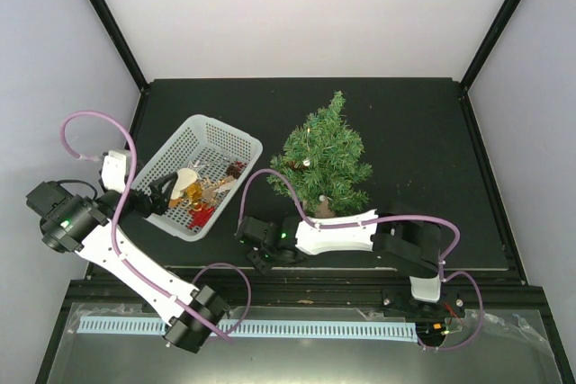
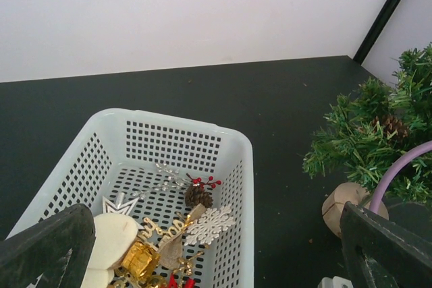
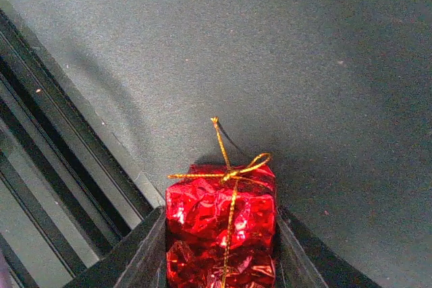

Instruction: Decorate the small christmas tree

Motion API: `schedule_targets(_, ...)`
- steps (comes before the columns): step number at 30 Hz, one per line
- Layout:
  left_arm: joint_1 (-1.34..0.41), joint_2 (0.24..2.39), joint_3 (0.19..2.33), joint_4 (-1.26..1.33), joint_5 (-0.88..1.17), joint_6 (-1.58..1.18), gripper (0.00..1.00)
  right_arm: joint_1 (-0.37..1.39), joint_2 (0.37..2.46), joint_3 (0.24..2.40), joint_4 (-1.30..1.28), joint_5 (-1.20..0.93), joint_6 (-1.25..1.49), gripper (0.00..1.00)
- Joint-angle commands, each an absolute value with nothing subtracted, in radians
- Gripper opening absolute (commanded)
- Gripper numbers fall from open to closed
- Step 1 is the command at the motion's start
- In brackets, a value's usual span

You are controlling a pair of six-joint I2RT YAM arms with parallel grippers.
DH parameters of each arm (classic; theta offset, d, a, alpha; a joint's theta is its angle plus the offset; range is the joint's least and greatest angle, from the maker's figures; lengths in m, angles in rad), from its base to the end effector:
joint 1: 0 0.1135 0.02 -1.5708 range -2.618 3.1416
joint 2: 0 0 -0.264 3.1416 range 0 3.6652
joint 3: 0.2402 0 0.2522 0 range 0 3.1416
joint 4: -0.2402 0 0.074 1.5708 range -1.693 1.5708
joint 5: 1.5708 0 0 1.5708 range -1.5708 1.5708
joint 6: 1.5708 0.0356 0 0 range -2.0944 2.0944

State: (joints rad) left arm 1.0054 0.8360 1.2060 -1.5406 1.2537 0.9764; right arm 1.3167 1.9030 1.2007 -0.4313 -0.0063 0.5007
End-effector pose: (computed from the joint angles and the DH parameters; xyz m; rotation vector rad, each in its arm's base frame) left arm 0.0729 0.0518 0.3755 0.2467 1.8675 -0.4235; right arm 0.0949 0.3662 0.1513 -1.1266 2.6014 0.5022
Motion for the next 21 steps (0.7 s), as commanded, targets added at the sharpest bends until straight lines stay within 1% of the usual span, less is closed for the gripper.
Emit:
schedule_targets(1, 1.002, 0.818, 1.206, -1.553, 1.264, 1.004, 0.99, 1.313, 1.850, 1.205, -0.455, 0.041, 0.507, 0.37)
schedule_targets(7, 0.989, 0.806, 1.220, -1.553, 1.268, 0.989, 0.99, 1.316, 1.757, 1.224, -0.533, 0.096, 0.507, 0.36)
schedule_targets(16, 0.842, 0.817, 1.269, -1.550, 1.259, 0.913, 0.99, 1.317, 1.417, 1.279, -0.698, 0.162, 0.484, 0.36)
schedule_targets(21, 0.745, 0.808, 1.267, -1.463, 1.259, 0.781, 0.99, 1.317, 1.254, 1.306, -0.804, 0.258, 0.498, 0.36)
